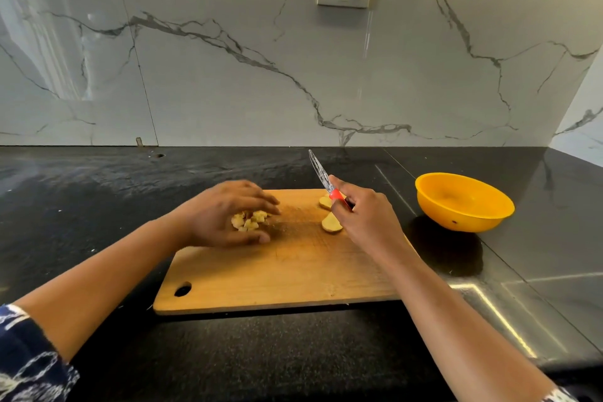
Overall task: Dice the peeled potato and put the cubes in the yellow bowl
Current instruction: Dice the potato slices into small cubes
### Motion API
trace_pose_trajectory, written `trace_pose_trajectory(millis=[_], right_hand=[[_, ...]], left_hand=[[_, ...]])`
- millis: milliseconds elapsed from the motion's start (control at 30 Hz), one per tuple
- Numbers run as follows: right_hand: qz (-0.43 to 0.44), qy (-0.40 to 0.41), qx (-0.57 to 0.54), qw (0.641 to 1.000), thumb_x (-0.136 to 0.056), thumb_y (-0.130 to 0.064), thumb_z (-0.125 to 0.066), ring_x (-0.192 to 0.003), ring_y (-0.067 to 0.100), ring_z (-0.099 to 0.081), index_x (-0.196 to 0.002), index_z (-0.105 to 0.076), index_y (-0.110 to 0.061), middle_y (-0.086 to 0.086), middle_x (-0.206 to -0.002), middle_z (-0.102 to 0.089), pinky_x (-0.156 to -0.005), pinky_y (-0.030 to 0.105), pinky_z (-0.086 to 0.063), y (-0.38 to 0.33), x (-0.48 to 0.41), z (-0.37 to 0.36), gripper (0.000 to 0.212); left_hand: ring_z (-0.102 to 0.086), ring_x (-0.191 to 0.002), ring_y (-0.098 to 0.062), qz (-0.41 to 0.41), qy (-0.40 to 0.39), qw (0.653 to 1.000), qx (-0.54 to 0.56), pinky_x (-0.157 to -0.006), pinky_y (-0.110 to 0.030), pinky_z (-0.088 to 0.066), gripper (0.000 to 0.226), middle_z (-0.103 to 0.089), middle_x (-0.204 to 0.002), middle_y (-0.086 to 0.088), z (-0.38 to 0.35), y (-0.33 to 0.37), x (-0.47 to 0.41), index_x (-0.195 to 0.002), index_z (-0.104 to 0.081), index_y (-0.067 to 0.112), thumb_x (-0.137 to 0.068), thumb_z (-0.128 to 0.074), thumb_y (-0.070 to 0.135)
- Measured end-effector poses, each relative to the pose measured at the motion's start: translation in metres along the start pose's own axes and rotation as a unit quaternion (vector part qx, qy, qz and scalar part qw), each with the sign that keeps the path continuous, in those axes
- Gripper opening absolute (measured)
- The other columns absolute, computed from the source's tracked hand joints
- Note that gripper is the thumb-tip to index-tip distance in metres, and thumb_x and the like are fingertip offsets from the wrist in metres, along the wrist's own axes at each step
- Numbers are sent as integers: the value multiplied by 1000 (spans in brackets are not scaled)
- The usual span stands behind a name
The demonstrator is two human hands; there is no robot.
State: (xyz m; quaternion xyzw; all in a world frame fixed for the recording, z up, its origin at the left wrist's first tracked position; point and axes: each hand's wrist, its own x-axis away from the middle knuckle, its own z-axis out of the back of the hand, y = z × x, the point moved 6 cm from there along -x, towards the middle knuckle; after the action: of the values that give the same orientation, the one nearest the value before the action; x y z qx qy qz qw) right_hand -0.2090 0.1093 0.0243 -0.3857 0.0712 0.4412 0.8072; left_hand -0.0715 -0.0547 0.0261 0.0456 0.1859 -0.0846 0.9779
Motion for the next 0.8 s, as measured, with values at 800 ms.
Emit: trace_pose_trajectory(millis=[800], right_hand=[[-46,90,37,994,-96,-26,-54,-64,5,-51,-141,-45,-24,0,-96,-70,-54,16,-37,24,-8,29,46]], left_hand=[[-50,-115,-11,157,17,987,1,-100,-33,-41,44,-58,-125,8,-5,22,-47,-107,-67,30,-82,-51,62]])
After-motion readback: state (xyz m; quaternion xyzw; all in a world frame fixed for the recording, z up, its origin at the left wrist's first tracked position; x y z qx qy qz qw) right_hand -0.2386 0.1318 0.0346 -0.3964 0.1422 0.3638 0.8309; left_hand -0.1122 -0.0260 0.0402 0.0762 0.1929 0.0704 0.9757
